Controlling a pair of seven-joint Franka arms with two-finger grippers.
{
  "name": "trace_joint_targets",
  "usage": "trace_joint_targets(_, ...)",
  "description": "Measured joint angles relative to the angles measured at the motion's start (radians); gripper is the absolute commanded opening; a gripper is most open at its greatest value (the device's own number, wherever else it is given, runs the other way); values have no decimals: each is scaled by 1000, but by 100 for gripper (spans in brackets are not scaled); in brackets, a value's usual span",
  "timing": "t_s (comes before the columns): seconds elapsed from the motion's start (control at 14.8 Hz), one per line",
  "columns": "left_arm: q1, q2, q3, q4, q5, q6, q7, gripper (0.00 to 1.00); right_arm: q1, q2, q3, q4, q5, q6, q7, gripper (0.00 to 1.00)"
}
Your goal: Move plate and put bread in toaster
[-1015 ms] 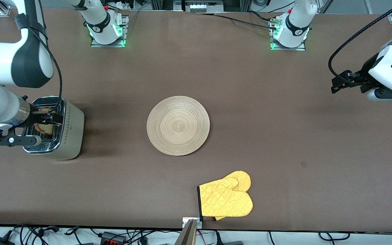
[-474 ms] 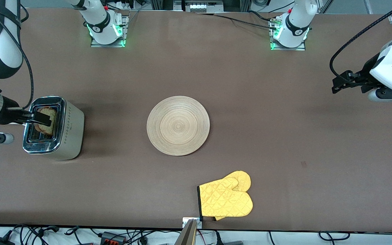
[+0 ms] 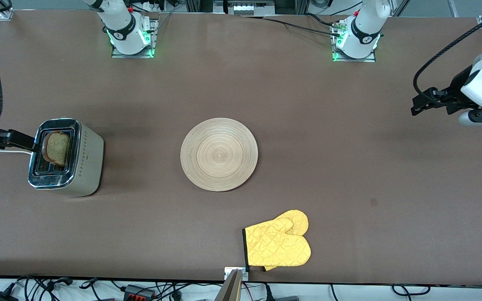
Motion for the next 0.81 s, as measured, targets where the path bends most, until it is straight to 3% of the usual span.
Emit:
trace_joint_targets(0.2,78,20,2,0,-90,0,13,100,-18,-16,15,-4,-18,-5,-7,100)
trace_joint_targets(0.41,108,35,-18,3,-87,13,41,100,-18,-26,19,-29,-35,-7,-38,100)
trace_joint_targets(0.61,91,35,-67,24,-52,14,35,100,-17,-92,21,-144,-36,14,-39,100)
trace_joint_targets(0.81,90,35,-68,29,-48,14,35,100,-17,-203,22,-303,-42,69,-44,100)
